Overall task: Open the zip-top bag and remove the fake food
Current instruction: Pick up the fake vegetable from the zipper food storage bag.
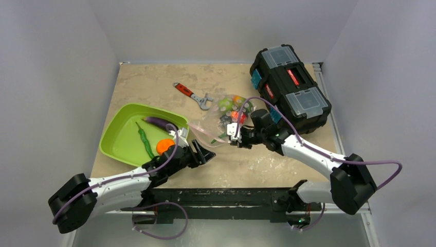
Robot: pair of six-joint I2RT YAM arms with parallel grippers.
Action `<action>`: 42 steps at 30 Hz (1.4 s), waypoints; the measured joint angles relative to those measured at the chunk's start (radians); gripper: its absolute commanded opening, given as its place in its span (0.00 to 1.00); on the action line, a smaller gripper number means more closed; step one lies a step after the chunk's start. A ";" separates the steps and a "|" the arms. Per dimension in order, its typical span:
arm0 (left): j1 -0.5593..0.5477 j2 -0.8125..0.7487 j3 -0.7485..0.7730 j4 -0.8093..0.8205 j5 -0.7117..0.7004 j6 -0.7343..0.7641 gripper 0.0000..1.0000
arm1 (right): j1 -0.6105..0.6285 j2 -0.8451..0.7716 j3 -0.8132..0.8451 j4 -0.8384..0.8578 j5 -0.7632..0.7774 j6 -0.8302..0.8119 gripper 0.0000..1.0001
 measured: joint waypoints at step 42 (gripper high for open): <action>0.111 0.352 0.446 -0.305 0.047 0.700 0.49 | -0.001 0.000 0.002 -0.037 -0.021 -0.006 0.03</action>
